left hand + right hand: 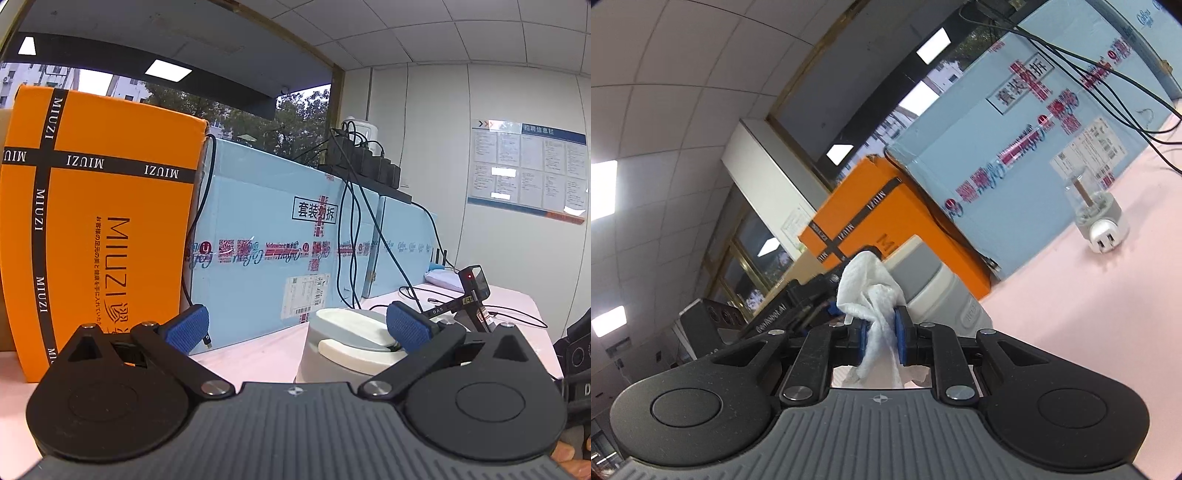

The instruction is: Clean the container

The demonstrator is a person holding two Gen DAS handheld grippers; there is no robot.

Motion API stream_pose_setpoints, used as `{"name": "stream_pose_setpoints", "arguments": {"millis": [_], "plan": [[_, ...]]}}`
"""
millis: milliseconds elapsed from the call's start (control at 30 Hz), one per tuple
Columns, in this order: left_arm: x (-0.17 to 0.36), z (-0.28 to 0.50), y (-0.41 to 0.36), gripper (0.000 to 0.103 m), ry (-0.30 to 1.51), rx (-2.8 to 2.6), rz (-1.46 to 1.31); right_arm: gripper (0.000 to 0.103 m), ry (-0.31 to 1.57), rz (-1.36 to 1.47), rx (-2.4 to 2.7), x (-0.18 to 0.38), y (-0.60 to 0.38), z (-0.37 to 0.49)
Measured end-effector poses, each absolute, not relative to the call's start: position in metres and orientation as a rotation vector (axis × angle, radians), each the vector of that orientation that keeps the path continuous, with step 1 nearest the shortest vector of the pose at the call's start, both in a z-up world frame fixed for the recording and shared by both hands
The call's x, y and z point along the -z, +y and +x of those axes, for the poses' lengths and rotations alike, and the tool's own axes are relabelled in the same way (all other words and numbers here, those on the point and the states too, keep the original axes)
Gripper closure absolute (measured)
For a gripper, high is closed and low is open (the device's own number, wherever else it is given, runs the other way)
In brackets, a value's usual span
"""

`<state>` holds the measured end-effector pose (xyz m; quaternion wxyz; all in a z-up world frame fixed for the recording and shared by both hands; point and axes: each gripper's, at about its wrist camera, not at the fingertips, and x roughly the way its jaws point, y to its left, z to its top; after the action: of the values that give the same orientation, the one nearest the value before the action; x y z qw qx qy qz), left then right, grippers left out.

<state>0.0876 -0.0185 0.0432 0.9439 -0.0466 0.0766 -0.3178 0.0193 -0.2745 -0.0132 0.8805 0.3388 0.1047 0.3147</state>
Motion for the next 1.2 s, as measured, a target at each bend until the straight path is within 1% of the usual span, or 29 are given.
{"name": "stream_pose_setpoints", "arguments": {"millis": [233,300,533,800,967,1067,1200], "plan": [[-0.043,0.086,-0.019,0.0,0.15,0.646,-0.09,0.088,0.333,0.643,-0.608,0.022,-0.268,0.018],[-0.043,0.086,-0.019,0.0,0.151,0.648,-0.091,0.088,0.328,0.637,-0.605,0.021,-0.267,0.017],[-0.042,0.085,-0.019,0.0,0.143,0.642,-0.086,0.088,0.17,0.627,-0.639,-0.002,-0.271,0.009],[-0.042,0.085,-0.019,0.0,0.138,0.645,-0.083,0.088,0.239,0.623,-0.623,0.007,-0.27,0.016],[-0.042,0.084,-0.02,0.0,0.134,0.645,-0.078,0.088,0.331,0.613,-0.598,0.019,-0.266,0.019],[-0.042,0.084,-0.019,0.0,0.134,0.644,-0.079,0.088,0.35,0.607,-0.588,0.021,-0.265,0.021],[-0.042,0.083,-0.02,0.0,0.134,0.645,-0.081,0.088,0.294,0.603,-0.6,0.015,-0.266,0.017]]}}
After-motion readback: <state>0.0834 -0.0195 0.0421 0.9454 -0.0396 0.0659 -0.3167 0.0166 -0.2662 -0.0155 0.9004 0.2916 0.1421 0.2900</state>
